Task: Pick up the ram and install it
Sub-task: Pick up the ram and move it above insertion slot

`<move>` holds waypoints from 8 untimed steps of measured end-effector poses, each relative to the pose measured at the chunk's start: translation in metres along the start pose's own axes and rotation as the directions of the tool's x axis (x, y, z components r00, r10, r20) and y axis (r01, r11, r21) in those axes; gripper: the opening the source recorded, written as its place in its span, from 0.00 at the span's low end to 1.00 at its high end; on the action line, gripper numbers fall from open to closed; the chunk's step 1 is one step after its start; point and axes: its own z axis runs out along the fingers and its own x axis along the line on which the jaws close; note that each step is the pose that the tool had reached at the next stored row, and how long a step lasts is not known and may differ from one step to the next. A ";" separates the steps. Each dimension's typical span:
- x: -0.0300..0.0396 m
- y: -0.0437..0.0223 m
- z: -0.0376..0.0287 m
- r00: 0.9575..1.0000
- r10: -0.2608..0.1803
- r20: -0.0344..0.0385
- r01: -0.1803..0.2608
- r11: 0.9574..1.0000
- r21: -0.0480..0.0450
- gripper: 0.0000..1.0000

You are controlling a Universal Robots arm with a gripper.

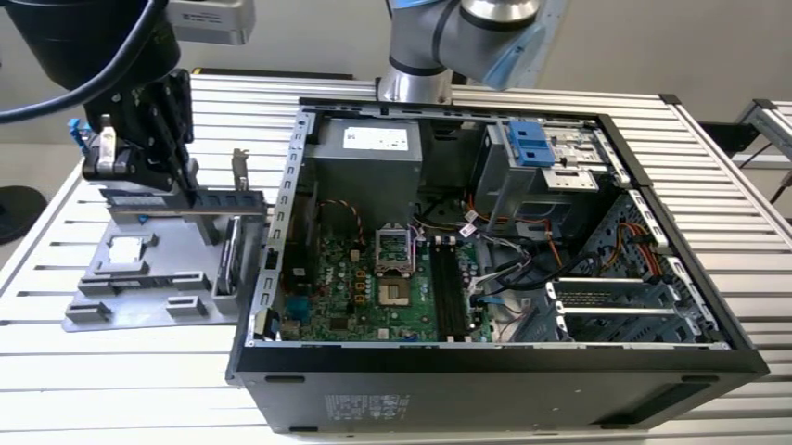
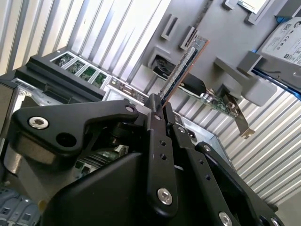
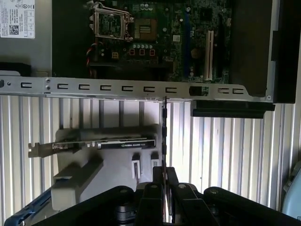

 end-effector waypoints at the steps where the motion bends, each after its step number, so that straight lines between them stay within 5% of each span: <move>1: 0.0000 0.0010 0.0000 1.000 0.000 0.000 0.000 1.000 0.000 0.00; 8: 0.0000 0.0090 0.0001 1.000 0.000 0.000 0.000 1.000 0.000 0.00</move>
